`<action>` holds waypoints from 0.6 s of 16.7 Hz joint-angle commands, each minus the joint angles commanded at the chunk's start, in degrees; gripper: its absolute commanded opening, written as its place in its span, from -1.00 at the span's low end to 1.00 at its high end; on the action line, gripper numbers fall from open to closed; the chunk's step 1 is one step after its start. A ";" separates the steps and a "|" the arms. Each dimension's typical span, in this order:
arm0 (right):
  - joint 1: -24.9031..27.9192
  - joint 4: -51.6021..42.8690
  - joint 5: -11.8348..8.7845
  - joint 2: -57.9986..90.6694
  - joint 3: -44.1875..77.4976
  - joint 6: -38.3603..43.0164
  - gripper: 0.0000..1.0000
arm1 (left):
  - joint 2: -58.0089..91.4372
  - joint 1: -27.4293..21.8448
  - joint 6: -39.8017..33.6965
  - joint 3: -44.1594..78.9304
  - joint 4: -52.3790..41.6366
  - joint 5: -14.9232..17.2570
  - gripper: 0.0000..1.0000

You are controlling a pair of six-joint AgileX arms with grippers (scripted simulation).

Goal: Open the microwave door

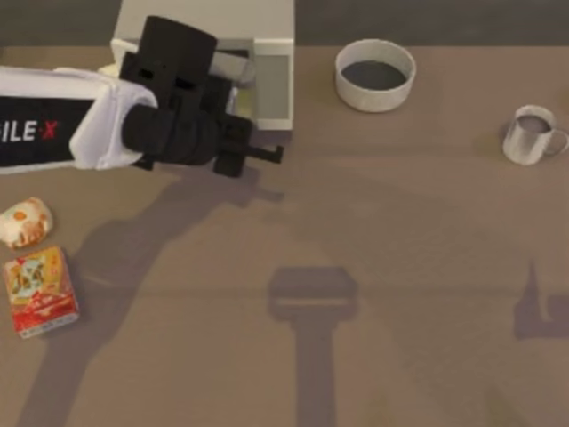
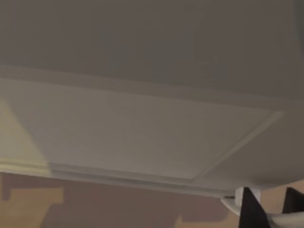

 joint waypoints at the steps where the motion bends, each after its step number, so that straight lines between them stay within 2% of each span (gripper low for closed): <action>1: 0.00 0.00 0.00 0.00 0.00 0.00 1.00 | 0.00 0.00 0.00 0.00 0.00 0.00 -1.00; 10: 0.00 0.00 0.00 0.00 0.00 0.00 1.00 | -0.17 -0.12 0.39 -0.40 -0.03 0.94 -1.00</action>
